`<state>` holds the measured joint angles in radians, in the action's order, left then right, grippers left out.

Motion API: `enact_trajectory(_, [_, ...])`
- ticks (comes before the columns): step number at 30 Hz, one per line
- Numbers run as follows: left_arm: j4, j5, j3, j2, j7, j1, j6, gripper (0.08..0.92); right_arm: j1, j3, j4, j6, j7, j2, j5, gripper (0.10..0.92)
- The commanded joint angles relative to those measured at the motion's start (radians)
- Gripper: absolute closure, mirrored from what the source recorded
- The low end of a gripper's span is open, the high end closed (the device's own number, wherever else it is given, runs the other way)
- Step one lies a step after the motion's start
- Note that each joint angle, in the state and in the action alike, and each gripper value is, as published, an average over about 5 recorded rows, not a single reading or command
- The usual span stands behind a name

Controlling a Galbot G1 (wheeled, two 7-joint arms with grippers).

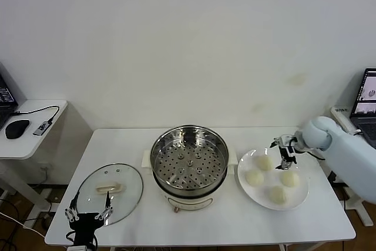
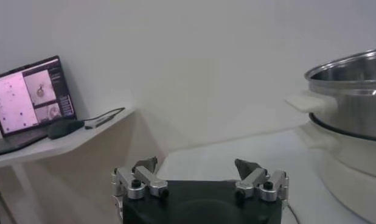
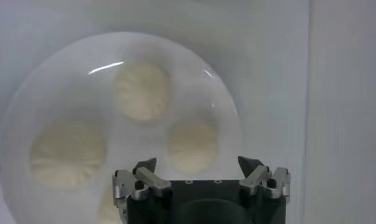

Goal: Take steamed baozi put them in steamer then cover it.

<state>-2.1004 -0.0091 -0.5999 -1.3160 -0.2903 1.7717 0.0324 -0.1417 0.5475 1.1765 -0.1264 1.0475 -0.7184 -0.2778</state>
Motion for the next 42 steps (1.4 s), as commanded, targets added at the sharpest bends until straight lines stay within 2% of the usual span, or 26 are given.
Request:
enact_trajectory(1, [-0.001, 0.001, -0.005, 0.001, 0.0, 0.0, -0.002, 0.177, 0.045, 0.064, -0.088, 0.005, 0.014, -0.062, -0.012, 0.203])
enact_trajectory(15, [0.005, 0.0, -0.016, 0.004, 0.001, -0.009, -0.003, 0.177, 0.006, 0.035, -0.188, 0.006, -0.002, -0.13, -0.085, 0.214])
enact_trajectory(27, [0.014, 0.0, -0.022, 0.003, 0.0, -0.014, -0.01, 0.177, 0.011, 0.025, -0.223, 0.004, -0.019, -0.159, -0.093, 0.32])
enact_trajectory(35, [0.015, 0.0, -0.023, 0.002, -0.001, -0.013, -0.015, 0.177, 0.02, 0.037, -0.183, 0.002, -0.017, -0.131, -0.081, 0.393])
enact_trajectory(42, [0.017, -0.002, -0.026, 0.005, -0.002, -0.017, -0.02, 0.177, 0.046, 0.069, -0.061, -0.01, -0.019, -0.058, -0.028, 0.425])
